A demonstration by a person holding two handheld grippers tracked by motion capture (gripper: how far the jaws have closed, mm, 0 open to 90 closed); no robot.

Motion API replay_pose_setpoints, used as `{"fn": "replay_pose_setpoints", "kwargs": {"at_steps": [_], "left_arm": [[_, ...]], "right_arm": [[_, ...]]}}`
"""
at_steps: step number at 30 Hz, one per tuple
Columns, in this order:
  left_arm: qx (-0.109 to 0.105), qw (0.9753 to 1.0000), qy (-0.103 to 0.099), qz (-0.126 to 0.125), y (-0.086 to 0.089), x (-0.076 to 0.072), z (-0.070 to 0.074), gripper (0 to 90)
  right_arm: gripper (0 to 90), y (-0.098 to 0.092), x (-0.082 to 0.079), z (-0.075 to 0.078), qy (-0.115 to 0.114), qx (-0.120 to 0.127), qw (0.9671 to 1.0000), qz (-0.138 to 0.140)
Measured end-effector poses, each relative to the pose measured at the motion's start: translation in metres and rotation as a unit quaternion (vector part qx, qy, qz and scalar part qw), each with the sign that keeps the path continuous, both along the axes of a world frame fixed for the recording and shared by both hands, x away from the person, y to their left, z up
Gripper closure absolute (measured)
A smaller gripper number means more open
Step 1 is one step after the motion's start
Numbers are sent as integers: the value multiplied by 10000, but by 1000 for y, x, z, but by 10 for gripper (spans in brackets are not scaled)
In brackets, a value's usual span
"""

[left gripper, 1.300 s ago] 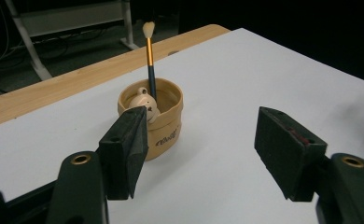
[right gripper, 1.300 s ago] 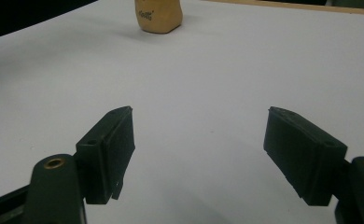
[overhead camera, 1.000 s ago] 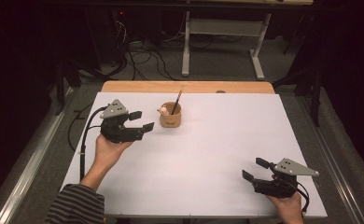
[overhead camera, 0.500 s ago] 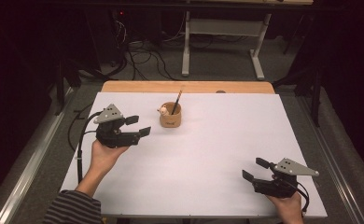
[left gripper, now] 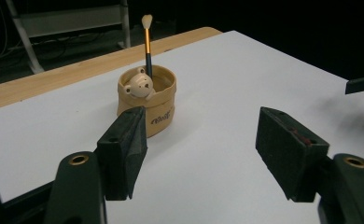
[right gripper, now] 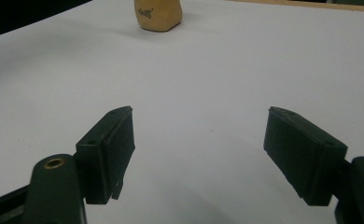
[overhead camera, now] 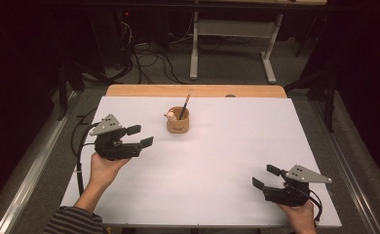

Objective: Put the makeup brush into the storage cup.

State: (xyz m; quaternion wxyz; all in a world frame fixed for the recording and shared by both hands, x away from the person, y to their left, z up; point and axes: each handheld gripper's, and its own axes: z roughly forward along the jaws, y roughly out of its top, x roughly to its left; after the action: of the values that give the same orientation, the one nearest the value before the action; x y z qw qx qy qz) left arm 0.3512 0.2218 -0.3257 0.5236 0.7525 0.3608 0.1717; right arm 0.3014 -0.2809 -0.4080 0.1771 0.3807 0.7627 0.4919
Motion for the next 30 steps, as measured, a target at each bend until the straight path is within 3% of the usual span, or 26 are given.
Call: {"fn": "replay_pose_setpoints", "kwargs": {"at_steps": [30], "left_arm": [[-197, 9998, 57, -38, 13, -24, -5, 342]], "right_arm": [[260, -1, 0, 0, -14, 1, 10000, 0]]}}
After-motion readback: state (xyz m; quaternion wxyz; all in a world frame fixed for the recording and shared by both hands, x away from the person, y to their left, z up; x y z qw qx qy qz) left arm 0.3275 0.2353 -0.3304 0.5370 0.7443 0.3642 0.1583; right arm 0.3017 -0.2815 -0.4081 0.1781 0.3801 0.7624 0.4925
